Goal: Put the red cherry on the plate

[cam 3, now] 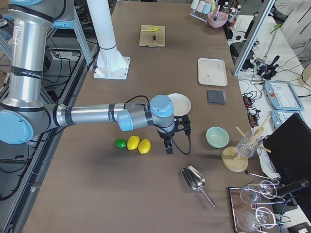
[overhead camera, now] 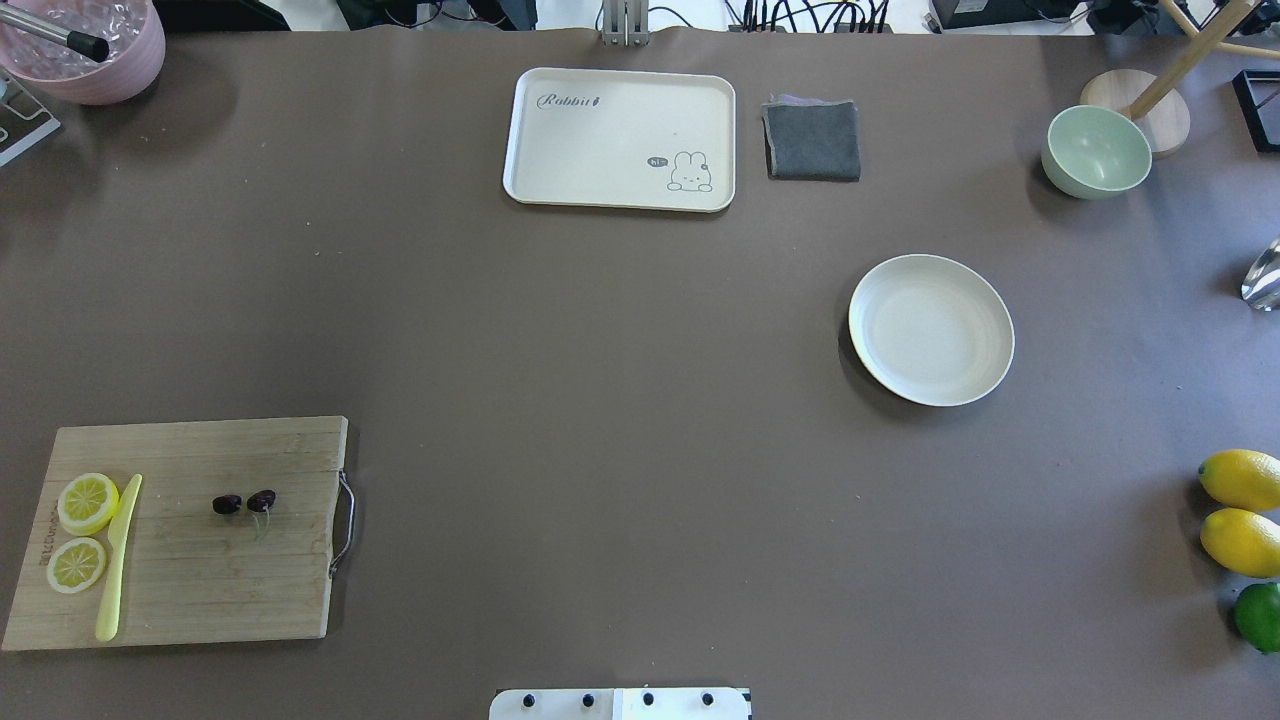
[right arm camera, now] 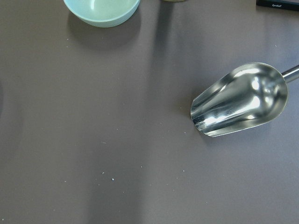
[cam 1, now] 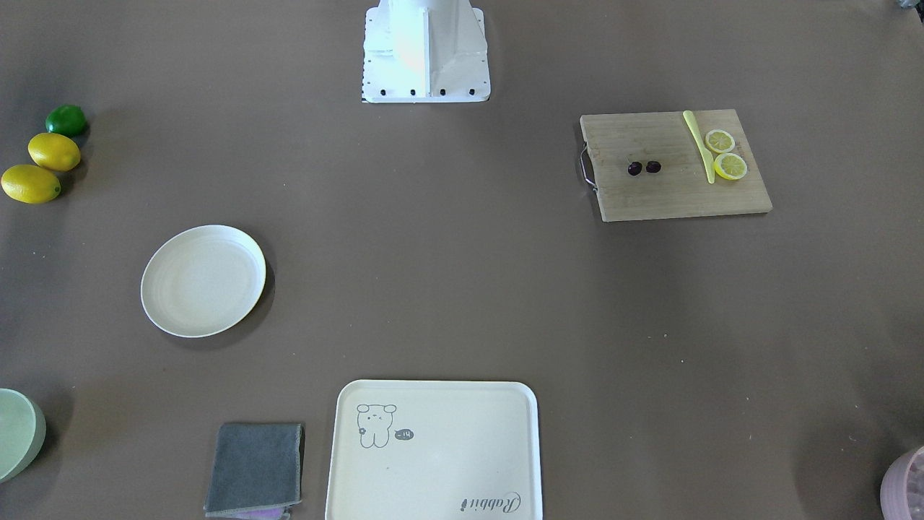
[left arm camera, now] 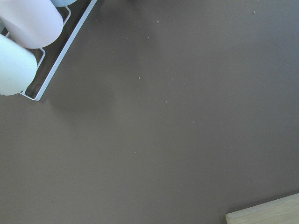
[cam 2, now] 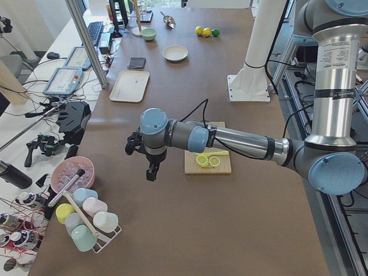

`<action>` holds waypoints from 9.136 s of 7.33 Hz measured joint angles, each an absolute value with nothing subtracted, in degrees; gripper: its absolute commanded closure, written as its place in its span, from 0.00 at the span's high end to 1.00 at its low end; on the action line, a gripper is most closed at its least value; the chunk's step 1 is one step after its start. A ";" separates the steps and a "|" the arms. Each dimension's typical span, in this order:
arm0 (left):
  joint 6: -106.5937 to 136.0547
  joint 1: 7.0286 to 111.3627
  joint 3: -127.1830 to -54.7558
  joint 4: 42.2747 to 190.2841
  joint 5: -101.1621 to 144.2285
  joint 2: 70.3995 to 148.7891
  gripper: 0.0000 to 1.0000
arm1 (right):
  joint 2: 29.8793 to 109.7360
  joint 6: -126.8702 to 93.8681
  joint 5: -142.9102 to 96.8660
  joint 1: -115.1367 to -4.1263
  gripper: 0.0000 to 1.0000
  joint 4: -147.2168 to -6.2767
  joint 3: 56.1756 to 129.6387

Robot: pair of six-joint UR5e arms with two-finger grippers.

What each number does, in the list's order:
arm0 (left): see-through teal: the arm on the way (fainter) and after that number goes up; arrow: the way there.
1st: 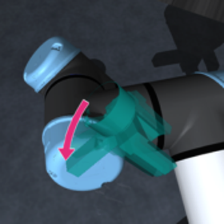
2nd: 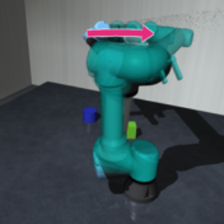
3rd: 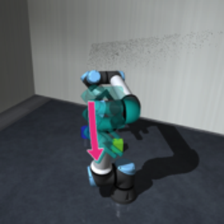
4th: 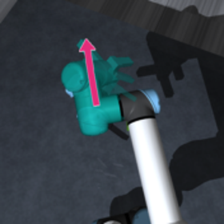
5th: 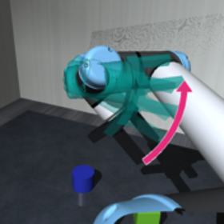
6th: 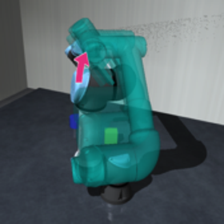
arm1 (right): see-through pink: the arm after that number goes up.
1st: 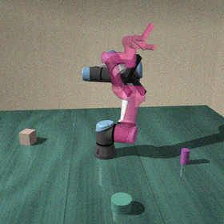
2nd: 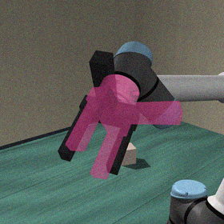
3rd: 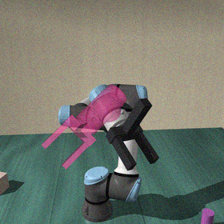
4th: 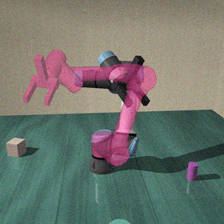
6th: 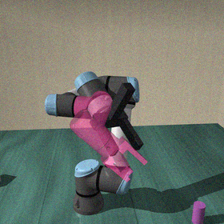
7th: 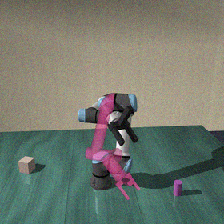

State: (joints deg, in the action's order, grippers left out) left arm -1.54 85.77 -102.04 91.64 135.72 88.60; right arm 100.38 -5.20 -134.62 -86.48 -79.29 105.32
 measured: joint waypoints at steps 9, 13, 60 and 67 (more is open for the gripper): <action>-1.15 84.00 -104.29 91.44 137.01 87.05 0.98 | 103.96 -4.79 -139.12 -86.64 1.00 -79.19 107.69; -1.13 84.43 -107.49 91.47 137.82 83.98 0.98 | 104.70 -5.32 -139.93 -87.17 1.00 -79.21 108.54; 41.85 29.09 -112.45 118.14 104.53 86.21 0.75 | 63.95 -82.44 -114.57 -27.38 1.00 -58.11 94.99; 42.19 27.64 -113.39 118.21 106.68 84.93 0.04 | 64.31 -82.44 -113.39 -27.45 1.00 -58.01 95.19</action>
